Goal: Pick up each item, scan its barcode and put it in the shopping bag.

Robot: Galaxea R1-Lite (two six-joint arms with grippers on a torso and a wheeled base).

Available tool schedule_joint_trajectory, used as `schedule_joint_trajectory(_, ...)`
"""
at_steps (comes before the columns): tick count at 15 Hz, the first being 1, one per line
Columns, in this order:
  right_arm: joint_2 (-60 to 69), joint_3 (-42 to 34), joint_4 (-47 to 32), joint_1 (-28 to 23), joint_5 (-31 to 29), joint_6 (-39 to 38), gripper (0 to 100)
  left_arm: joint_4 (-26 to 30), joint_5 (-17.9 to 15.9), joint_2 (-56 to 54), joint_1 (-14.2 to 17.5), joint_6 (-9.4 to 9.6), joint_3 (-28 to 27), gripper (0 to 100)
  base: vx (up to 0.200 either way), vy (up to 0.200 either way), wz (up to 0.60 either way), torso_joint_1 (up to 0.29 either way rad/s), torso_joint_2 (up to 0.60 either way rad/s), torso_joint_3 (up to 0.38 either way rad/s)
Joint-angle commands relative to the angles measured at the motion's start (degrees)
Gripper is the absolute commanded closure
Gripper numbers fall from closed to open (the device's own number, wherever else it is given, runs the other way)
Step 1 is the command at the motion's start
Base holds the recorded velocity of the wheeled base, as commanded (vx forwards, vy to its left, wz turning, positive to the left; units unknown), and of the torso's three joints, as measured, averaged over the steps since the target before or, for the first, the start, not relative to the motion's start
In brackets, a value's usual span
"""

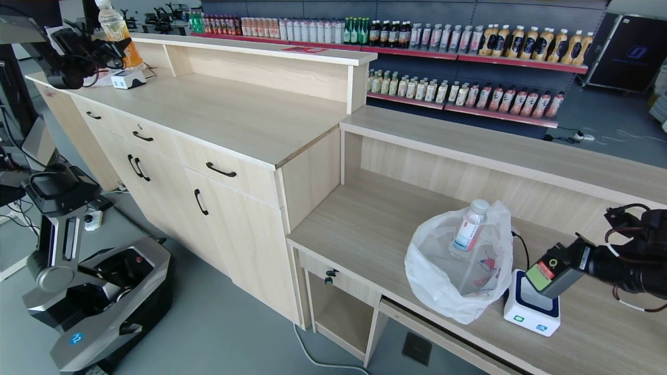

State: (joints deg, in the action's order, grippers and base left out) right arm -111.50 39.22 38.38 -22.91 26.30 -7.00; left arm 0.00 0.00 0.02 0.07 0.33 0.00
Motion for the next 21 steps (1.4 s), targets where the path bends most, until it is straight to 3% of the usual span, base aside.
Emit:
schedule_joint_trajectory(1,-1.7,0.2,0.0,-0.3,0.0,0.8,100,0.0,0.0,0.0,0.0,0.02,0.0,0,0.000,0.000,0.00,0.000,0.00,0.000)
schedule_joint_trajectory(10,-2.9,0.2,0.0,0.0,-0.4,1.0,100,0.0,0.0,0.0,0.0,0.02,0.0,0,0.000,0.000,0.00,0.000,0.00,0.000)
schedule_joint_trajectory(21,-6.5,1.8,5.5,2.3,-0.1,0.5,100,0.0,0.0,0.0,0.0,0.02,0.0,0,0.000,0.000,0.00,0.000,0.00,0.000)
